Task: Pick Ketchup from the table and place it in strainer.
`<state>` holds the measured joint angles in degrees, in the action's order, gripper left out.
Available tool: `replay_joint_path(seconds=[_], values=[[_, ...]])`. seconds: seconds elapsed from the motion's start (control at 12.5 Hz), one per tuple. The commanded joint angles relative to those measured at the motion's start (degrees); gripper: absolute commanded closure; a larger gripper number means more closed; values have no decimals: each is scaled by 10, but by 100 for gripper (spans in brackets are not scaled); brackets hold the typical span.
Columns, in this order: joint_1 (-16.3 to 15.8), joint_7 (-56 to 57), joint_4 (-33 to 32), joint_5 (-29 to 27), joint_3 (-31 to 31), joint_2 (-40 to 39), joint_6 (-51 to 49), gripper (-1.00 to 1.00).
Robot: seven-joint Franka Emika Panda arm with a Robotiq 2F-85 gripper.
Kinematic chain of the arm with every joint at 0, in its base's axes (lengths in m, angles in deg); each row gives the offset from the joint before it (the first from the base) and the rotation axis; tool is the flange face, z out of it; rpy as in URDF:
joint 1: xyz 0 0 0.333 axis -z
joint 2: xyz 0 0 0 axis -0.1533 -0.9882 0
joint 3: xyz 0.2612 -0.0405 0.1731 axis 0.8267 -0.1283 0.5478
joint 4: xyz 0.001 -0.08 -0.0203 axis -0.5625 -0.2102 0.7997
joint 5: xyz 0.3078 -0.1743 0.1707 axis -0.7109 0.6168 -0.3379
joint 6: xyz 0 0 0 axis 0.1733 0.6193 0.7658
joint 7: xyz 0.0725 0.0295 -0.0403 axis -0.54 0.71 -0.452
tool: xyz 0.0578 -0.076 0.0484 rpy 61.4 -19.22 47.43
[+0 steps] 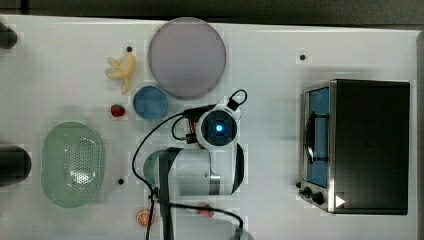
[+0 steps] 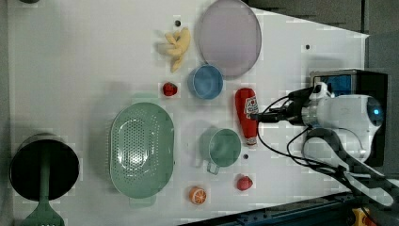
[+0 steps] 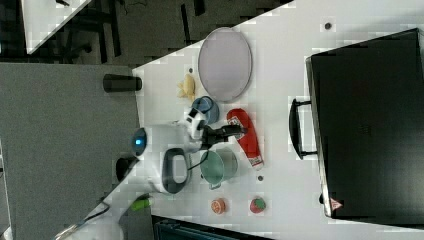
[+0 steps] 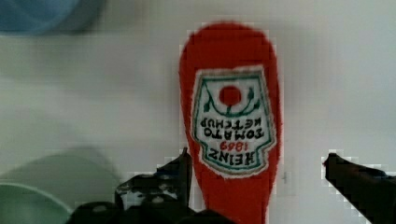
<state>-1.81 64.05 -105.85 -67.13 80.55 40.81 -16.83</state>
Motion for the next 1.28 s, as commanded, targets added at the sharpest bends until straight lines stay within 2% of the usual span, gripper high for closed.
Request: replay_joint_path(seconds=[0.08, 0.32, 0.4, 0.64, 0.96, 1.28], values=[[2, 18, -2, 3, 7, -25, 32, -100], [2, 17, -2, 3, 5, -54, 72, -100], [2, 17, -2, 3, 3, -61, 77, -92], [2, 17, -2, 3, 2, -60, 76, -21], [2, 17, -1, 3, 2, -16, 57, -21], [1, 13, 5, 2, 10, 97, -53, -21]])
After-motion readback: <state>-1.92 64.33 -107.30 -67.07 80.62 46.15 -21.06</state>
